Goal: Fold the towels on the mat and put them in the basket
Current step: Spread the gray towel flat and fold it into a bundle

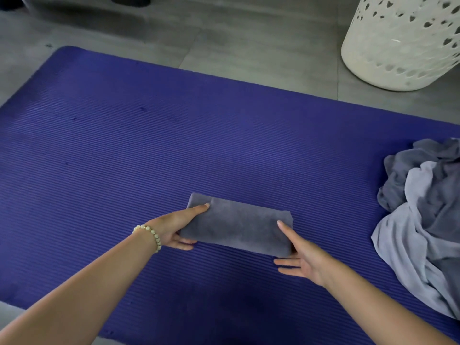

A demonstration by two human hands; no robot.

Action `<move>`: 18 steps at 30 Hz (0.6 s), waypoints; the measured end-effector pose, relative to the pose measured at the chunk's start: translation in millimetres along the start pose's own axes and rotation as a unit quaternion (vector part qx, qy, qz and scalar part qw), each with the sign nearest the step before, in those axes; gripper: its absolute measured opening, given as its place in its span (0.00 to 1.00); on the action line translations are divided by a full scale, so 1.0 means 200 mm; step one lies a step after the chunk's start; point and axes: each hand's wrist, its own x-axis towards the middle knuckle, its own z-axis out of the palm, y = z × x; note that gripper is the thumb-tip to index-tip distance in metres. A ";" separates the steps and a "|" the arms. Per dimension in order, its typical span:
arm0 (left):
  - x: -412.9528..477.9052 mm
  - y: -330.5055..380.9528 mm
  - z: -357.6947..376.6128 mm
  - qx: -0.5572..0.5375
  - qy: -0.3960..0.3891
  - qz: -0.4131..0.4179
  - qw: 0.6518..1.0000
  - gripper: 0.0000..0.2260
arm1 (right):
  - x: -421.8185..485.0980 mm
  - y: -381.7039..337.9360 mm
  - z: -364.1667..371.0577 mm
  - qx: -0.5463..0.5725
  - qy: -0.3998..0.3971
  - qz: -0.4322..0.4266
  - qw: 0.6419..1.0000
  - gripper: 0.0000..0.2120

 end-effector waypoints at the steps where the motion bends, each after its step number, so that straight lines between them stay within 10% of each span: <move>1: 0.00 0.02 0.00 -0.007 0.001 0.000 1.000 0.28 | 0.01 -0.02 0.00 0.019 0.008 0.005 1.000 0.33; 12: 0.07 0.57 -0.18 -0.074 0.018 0.167 0.983 0.17 | 0.14 -0.68 -0.09 0.066 -0.018 -0.138 0.988 0.21; 18: 0.23 0.86 -0.23 -0.004 -0.071 0.199 0.977 0.27 | 0.35 -0.98 -0.21 0.079 0.040 -0.180 0.980 0.18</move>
